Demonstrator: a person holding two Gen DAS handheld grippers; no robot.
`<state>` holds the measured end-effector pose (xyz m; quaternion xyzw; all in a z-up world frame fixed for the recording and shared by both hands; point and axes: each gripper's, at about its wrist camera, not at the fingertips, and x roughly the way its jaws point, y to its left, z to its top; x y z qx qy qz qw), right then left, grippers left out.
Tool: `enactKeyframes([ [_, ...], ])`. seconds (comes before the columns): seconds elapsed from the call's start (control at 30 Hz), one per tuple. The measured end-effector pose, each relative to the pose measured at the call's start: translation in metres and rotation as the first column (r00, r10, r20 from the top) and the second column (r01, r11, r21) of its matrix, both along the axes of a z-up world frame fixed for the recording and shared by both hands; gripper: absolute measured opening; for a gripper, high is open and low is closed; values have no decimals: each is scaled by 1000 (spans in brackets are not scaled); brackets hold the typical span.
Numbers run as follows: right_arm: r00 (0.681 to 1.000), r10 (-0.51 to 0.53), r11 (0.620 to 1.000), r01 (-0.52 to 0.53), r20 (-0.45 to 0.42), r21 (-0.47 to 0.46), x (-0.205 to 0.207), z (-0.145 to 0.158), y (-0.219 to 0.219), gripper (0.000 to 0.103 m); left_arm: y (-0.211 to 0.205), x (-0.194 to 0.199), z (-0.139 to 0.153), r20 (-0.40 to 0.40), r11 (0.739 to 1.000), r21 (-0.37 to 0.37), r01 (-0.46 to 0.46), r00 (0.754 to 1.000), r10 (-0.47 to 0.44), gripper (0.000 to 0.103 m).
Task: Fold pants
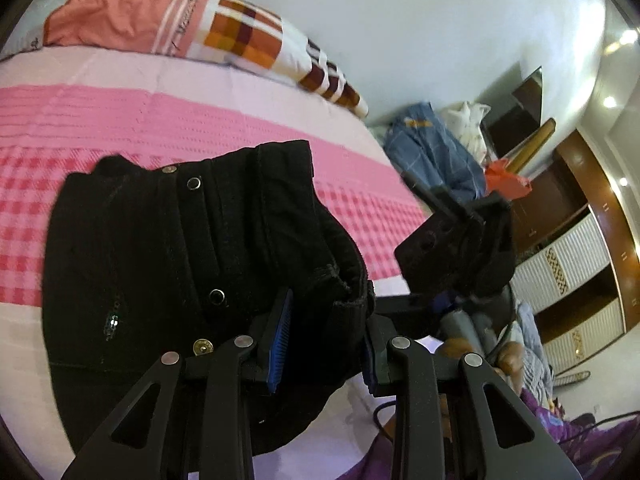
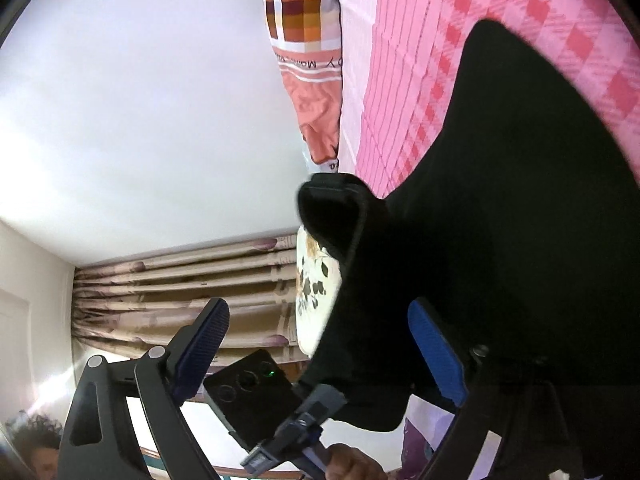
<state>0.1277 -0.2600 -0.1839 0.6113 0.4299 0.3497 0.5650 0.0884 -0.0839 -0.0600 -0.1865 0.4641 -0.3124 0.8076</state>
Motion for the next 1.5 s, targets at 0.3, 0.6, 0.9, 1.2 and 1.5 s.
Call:
enactKeyframes([
  [0.3,998,67,995,-67,-7,-77,13,2,9,89,-10,-5,2,17,999,27,38,999,-38,31],
  [0.6,972,230,921,-203,43,-333,34,30,28,88,-36,-22,2,94,980,172,98,989,-115,31],
  [0.9,956,291,820,-261,-22,-510,44,14,29,20,-62,-38,-7,157,921,360,148,963,-217,43],
  [1.2,967,251,837,-190,52,-514,36,12,19,13,-10,-45,33,253,951,309,0,964,-83,58],
  [1.5,983,169,869,-115,69,-481,37,25,-23,12,68,-28,44,246,931,296,-215,959,143,61],
])
